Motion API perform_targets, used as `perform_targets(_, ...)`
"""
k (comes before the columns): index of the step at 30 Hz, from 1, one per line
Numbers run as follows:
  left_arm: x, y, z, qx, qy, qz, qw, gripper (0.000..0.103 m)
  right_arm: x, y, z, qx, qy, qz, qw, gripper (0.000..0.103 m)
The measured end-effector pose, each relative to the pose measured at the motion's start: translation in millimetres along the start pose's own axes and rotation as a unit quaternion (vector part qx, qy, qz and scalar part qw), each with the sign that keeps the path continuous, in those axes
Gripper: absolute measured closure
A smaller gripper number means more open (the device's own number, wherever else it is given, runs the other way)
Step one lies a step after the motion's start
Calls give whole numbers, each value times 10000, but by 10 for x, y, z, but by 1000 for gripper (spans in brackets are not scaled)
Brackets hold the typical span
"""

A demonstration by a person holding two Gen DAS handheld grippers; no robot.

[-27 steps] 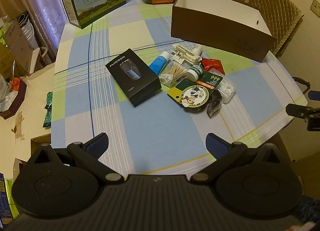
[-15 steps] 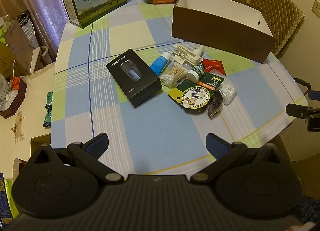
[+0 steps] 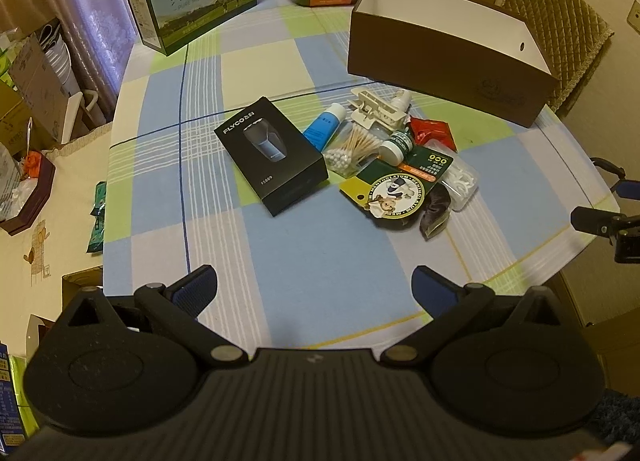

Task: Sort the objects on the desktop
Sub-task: 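Move both grippers toward the cluster of small items on the table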

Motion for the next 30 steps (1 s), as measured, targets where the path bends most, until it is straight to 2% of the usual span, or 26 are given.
perform_targets(30,110,139,83,27,-74,74,9999,1,138,180,101,172,-137,58,9997,2)
Point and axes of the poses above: each gripper's, at about its wrist camera, not at the fingertips, and y roughly the way its jaws point, z to its left, x to its top, the point moved 8 cm from there along y, roughly the way its jaws point, and after that the axes turned 1 degree about -y, right-handed, at the moved point
